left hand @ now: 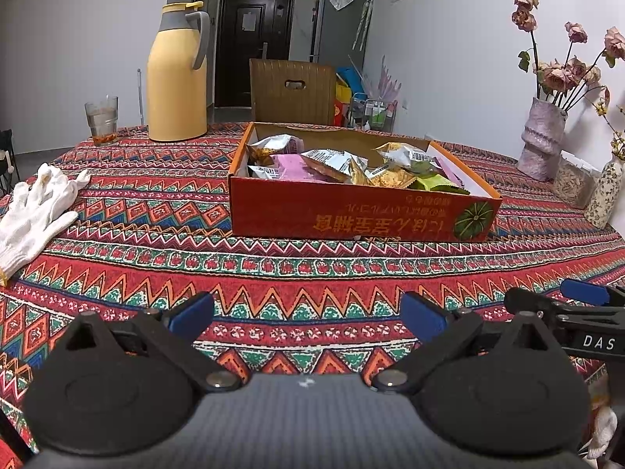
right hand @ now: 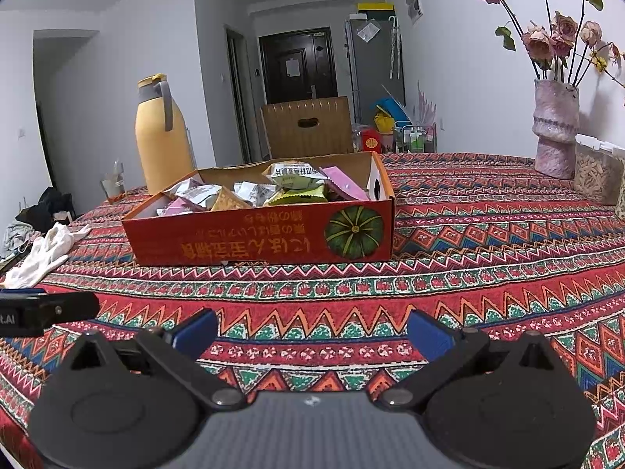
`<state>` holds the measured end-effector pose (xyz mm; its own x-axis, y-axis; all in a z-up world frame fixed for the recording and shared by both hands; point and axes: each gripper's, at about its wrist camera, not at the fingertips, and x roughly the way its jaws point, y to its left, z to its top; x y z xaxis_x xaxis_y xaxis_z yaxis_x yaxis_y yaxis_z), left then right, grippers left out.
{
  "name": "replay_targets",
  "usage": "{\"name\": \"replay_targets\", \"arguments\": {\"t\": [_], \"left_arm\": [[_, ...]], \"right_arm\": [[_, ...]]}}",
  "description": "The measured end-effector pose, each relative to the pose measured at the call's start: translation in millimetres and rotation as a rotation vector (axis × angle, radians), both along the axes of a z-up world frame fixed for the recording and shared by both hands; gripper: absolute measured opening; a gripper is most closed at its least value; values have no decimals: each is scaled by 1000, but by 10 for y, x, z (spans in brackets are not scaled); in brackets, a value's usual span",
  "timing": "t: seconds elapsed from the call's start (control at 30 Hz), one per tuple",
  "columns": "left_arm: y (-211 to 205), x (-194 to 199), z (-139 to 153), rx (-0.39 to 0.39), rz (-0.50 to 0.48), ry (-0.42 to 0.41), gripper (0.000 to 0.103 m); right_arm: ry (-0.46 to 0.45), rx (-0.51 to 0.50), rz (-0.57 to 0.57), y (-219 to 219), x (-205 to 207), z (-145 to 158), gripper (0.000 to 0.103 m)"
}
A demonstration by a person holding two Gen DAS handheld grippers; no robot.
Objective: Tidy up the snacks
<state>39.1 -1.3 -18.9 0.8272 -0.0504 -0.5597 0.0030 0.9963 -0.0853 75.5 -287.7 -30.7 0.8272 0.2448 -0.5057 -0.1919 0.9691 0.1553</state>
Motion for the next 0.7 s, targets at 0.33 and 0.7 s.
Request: {"name": "replay_targets", "arguments": {"t": [0.33,0.7], "left_arm": [[4,0,-14,-1,-1,3,103],[0,-6,-17,-1,-2,3,103]], "right_arm": [[0,0,0,-3,0,1,103],[0,0,0,-3,1,1,103]]}}
